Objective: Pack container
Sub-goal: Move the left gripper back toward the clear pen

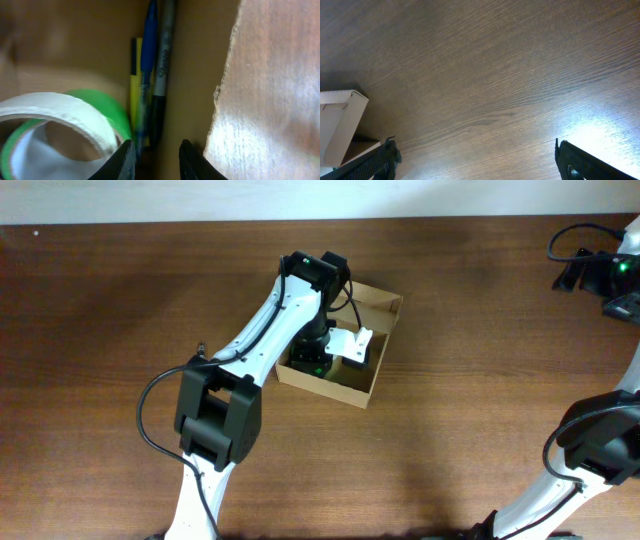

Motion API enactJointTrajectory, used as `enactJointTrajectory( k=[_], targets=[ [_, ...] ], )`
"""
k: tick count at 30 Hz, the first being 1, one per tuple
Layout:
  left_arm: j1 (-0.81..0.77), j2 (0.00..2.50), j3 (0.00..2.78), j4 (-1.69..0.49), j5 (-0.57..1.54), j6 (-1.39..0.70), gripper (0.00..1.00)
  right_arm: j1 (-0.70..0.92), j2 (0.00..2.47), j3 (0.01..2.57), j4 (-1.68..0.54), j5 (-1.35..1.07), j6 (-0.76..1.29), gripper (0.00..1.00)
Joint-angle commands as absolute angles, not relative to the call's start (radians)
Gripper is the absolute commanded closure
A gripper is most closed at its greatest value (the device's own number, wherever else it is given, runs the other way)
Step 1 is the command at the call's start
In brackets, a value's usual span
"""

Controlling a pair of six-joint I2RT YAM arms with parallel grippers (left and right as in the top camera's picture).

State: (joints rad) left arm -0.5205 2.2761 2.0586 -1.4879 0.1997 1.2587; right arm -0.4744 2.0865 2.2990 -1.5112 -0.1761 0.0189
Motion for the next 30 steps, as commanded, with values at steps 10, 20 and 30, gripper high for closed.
enactJointTrajectory(
  k=[10,20,30],
  targets=[
    [-0.396,1.729,2.045,-1.203,0.183,0.831,0.6,-0.472,2.085,2.294,-1.511,-0.184,0.016,0.01],
    [-0.072,1.515,1.59,-0.918,-0.04,0.141,0.63,-0.472,2.085,2.294,-1.511,-0.184,0.016,0.01],
    [-0.019,1.722,1.313,-0.92,-0.101,-0.04,0.58,-0.472,2.085,2.294,-1.511,-0.184,0.016,0.01]
  ],
)
